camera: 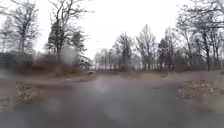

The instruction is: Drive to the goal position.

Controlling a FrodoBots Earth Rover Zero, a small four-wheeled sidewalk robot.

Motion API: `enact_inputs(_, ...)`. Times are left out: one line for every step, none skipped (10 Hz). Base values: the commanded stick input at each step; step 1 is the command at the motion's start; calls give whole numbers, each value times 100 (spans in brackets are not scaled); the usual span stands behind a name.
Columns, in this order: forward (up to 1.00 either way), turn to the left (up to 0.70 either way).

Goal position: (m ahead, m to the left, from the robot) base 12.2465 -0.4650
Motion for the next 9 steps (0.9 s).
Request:
enact_inputs(100, 0)
enact_inputs(100, 0)
enact_inputs(100, 0)
enact_inputs(100, 0)
enact_inputs(100, 0)
enact_inputs(100, 0)
enact_inputs(100, 0)
enact_inputs(100, 0)
enact_inputs(100, 0)
